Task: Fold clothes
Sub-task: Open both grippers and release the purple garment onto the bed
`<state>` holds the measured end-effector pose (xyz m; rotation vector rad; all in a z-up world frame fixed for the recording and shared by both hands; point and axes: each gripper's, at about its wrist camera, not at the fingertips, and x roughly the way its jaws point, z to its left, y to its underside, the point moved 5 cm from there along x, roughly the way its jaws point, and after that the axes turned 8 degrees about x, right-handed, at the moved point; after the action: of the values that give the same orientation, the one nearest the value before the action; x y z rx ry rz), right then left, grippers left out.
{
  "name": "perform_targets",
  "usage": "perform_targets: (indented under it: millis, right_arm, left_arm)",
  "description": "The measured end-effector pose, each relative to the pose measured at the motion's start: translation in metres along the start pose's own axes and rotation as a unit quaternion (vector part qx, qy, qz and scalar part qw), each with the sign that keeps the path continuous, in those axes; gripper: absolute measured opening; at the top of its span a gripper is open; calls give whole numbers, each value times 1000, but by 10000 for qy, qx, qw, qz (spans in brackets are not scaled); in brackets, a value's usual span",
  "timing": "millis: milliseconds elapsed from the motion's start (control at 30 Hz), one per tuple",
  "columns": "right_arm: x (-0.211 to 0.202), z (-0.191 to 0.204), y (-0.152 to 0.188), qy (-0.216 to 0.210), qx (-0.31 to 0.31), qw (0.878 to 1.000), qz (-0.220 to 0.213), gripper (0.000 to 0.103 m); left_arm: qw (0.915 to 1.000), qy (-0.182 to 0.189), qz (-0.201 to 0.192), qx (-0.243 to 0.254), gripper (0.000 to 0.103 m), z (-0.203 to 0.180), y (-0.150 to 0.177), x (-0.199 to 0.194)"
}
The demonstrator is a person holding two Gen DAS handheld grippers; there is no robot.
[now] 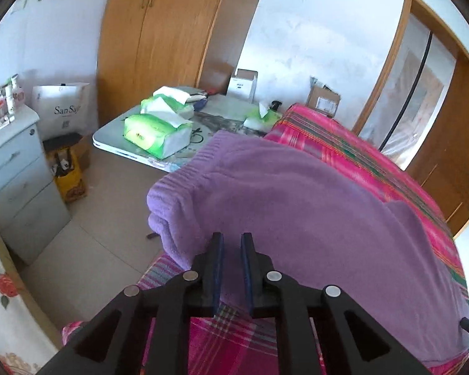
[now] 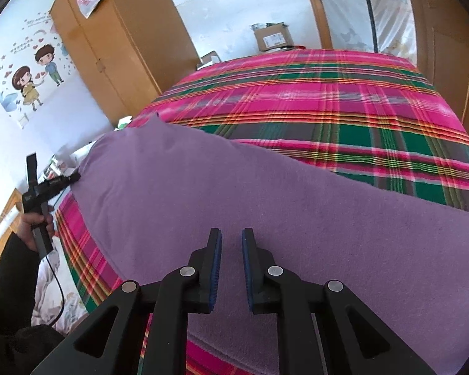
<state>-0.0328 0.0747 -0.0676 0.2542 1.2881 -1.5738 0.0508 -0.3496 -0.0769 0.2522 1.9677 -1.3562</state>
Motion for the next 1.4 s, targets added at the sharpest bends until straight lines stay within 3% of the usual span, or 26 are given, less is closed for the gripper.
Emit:
perform_targets:
  millis: [133,300,467,600,700,867,1033,1267,1400]
  right_arm:
    - [0,-9,-1,100,168,9998,14,14]
    - [3,-8,-5,155,174,9997,-3,15]
    - [5,-3,-9,150,164,9998,-4,15]
    - [2,1,-11,161,131,9998,-29,15]
    - [-2,2,-14,160,114,9998,-81,15]
    - [-2,13,-30,19,27,10000,-64,20]
    - [13,66,-73,-538,-480,9973,-158,30]
    - [83,126,-118,-871,-1013,9907,241,31]
    - [113,128,-113,-895,-959,9897,569,31]
  left_arm:
    - [9999,-65,98,52,12,-7,-3,-4]
    - [9962,461,-54,739,13,-65,-38,-4]
    - [9819,1050,166,1568,14,-141,-61,27]
    - [9711,1203,493,2000,14,-177,-58,60]
    - [9710,1091,862,1947,13,-172,-46,89]
    - [9779,994,753,1678,13,-156,-42,77]
    - [9817,713,564,1675,13,-144,-34,63]
    - [9908,531,630,1077,13,-101,-36,61]
    - [9941,462,537,825,13,-75,-37,55]
